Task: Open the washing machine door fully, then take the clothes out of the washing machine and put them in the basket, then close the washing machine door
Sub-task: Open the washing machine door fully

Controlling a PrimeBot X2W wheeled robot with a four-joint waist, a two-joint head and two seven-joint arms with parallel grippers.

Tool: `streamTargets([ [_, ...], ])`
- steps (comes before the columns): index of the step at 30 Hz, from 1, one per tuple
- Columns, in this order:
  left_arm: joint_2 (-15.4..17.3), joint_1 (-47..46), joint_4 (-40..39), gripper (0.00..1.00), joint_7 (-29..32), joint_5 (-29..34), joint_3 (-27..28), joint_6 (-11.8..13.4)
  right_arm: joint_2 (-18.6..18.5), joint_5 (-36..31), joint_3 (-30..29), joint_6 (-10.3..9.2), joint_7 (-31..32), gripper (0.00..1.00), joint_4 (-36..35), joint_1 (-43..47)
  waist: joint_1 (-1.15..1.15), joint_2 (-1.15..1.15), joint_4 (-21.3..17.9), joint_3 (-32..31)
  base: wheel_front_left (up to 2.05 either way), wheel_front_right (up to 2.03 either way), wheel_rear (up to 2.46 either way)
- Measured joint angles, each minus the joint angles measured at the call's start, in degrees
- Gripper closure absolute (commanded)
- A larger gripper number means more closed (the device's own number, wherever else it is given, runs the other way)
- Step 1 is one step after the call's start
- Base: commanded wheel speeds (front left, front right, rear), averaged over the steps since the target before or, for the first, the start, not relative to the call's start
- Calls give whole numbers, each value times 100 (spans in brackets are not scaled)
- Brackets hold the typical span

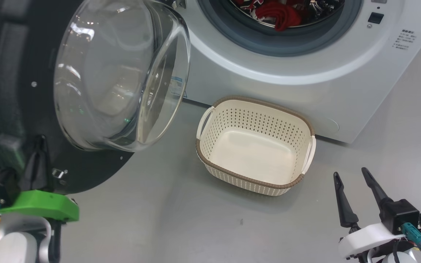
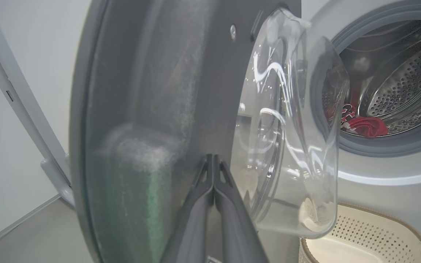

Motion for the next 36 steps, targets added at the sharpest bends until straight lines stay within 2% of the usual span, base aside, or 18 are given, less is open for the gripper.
streamTargets([
  [18, 187, -767, 670, 100, -129, -300, 575, 1, -165, -151, 10, 26, 0, 0, -491, -332, 0, 0, -118, 344, 0, 0, 0],
  [36, 356, -1156, 1515, 100, -386, -359, 772, 0, -177, -155, 34, 67, 53, 0, -630, -342, 0, 0, -141, 339, 0, 0, 0],
])
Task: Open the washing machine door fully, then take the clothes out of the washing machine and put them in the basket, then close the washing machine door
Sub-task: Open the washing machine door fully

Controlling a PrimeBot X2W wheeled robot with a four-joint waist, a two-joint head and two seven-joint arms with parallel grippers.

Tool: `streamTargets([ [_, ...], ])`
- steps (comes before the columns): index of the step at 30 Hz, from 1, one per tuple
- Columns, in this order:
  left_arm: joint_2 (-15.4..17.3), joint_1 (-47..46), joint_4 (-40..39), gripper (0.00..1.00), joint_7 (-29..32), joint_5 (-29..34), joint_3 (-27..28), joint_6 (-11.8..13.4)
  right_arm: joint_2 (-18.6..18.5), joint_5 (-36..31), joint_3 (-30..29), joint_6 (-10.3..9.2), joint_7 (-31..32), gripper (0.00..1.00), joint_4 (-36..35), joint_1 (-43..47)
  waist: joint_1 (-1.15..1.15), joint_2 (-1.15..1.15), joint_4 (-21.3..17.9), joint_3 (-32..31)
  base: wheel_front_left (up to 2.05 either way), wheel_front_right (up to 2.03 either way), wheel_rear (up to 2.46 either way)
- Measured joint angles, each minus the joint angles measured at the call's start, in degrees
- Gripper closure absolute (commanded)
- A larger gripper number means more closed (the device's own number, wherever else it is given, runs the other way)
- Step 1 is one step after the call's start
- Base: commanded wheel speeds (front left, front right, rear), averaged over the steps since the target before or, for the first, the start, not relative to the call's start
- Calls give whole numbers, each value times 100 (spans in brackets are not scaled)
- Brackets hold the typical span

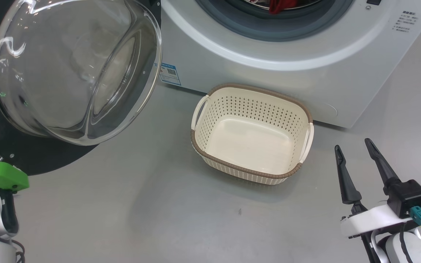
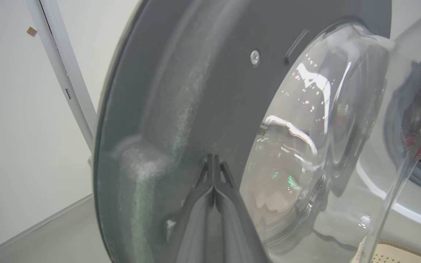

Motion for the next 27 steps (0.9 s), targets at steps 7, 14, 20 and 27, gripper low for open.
streamTargets([
  [7, -24, 43, 98, 100, -260, -1, 63, -4, 10, 3, 23, -2, 4, 0, 0, 5, 0, 0, -50, -59, 0, 0, 0],
  [14, -166, 424, -78, 100, -442, 12, 91, -4, 76, 26, 20, -9, 4, 0, 7, 15, 0, 0, -118, -153, 0, 0, 0],
  [20, -222, 823, -410, 100, -495, 111, 69, -4, 178, 64, 57, -9, 3, 0, 37, 20, 0, 0, -198, -282, 0, 0, 0],
  [27, -368, 1279, -811, 100, -498, 356, -334, -112, 268, 125, 64, -51, 3, 0, 152, 93, 0, 0, -306, -494, 0, 0, 0],
])
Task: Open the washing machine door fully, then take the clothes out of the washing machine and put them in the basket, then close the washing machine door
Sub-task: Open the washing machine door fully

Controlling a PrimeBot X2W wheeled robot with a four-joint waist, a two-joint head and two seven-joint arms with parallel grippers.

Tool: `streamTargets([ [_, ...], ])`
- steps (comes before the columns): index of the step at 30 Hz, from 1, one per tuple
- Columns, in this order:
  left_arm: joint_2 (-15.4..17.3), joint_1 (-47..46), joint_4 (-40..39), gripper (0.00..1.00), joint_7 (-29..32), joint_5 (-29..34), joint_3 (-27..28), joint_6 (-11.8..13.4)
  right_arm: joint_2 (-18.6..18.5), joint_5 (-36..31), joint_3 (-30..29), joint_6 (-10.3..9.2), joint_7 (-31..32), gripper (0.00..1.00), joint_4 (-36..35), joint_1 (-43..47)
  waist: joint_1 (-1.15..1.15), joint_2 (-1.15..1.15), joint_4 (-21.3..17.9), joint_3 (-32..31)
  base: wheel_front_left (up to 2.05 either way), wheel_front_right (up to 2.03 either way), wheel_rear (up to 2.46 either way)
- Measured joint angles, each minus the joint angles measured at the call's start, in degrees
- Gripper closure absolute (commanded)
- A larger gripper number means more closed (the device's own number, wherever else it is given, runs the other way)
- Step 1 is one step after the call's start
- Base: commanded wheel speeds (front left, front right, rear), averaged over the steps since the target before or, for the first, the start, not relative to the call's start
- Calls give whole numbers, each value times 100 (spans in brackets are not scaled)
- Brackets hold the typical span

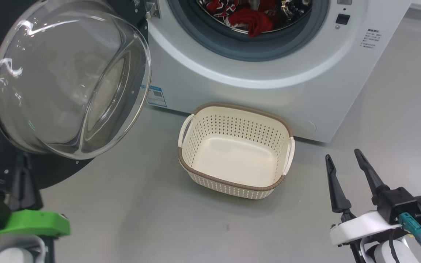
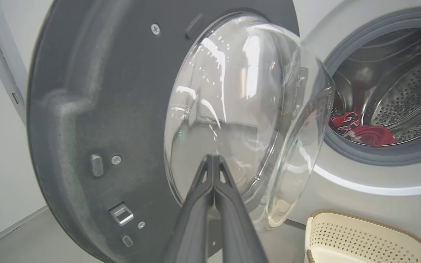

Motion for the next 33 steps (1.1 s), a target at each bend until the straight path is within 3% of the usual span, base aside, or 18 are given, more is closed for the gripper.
streamTargets([
  [11, -241, 603, -453, 100, 11, 166, -836, -324, 116, 24, 74, -1, 0, 0, 137, 94, 0, 0, -256, -300, 0, 0, 0],
  [13, -309, 686, -468, 80, 81, 167, -945, -348, 142, 25, 74, -2, 0, 0, 170, 122, 0, 0, -308, -360, 0, 0, 0],
  [15, -349, 778, -467, 71, 140, 168, -1028, -353, 156, 25, 93, -2, -1, 0, 215, 168, 0, 0, -360, -427, 0, 0, 0],
  [16, -350, 821, -461, 53, 163, 169, -1061, -370, 162, 25, 105, -2, -1, 0, 237, 187, 0, 0, -388, -460, 0, 0, 0],
  [17, -350, 870, -460, 28, 189, 171, -1087, -376, 167, 25, 119, -2, -1, 0, 255, 201, 0, 0, -417, -494, 0, 0, 0],
  [19, -350, 946, -459, 0, 221, 187, -1126, -376, 186, 25, 130, -2, -1, 0, 280, 216, 0, 0, -479, -564, 0, 0, 0],
  [33, -345, 1240, -648, 0, 472, 328, -1315, -372, 250, 24, 241, -52, -1, 0, 312, 381, 0, 0, -1154, -869, 0, 0, 0],
])
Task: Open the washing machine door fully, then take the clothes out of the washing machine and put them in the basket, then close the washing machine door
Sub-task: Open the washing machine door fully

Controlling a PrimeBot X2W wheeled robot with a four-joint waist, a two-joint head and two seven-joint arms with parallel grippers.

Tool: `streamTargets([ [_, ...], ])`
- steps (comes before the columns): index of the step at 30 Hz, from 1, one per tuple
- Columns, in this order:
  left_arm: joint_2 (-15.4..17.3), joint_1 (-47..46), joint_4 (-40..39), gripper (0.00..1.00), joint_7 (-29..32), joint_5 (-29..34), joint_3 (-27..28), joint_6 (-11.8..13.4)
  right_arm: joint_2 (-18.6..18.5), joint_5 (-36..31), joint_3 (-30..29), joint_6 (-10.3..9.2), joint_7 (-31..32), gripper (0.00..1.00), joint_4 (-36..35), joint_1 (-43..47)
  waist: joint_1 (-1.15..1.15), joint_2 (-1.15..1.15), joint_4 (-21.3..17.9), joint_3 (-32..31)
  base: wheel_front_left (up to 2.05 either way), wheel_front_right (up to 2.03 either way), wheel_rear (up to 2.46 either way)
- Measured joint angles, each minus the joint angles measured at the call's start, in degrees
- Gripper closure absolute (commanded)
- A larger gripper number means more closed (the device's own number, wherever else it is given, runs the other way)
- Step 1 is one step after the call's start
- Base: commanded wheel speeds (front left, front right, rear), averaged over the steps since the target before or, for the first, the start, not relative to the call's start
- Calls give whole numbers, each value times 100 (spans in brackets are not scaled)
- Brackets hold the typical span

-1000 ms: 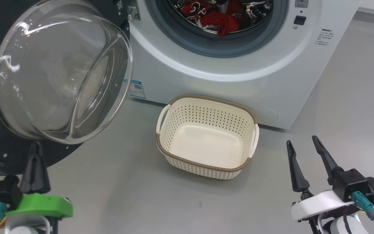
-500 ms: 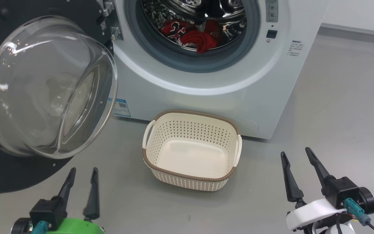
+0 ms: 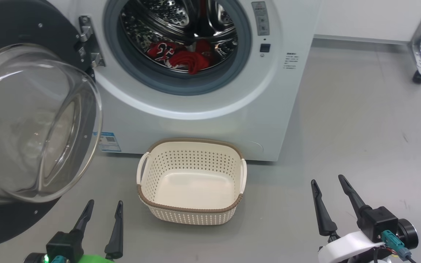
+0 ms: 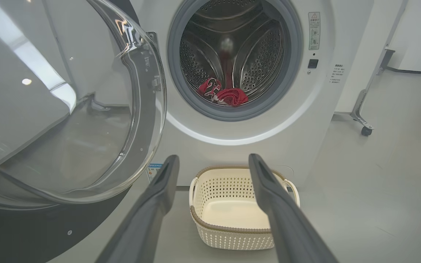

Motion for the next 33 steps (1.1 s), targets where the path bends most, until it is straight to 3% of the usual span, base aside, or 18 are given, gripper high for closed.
streamTargets([
  [16, -7, 12, -213, 0, 138, 93, -57, 110, -19, 1, -125, -87, -4, 0, -120, 93, 0, 0, -570, 53, 0, 0, 0],
  [33, 3, 12, -246, 0, 301, 186, -88, 186, -37, 11, -205, -108, -5, 0, -220, 169, 0, 0, -614, 81, 0, 0, 0],
])
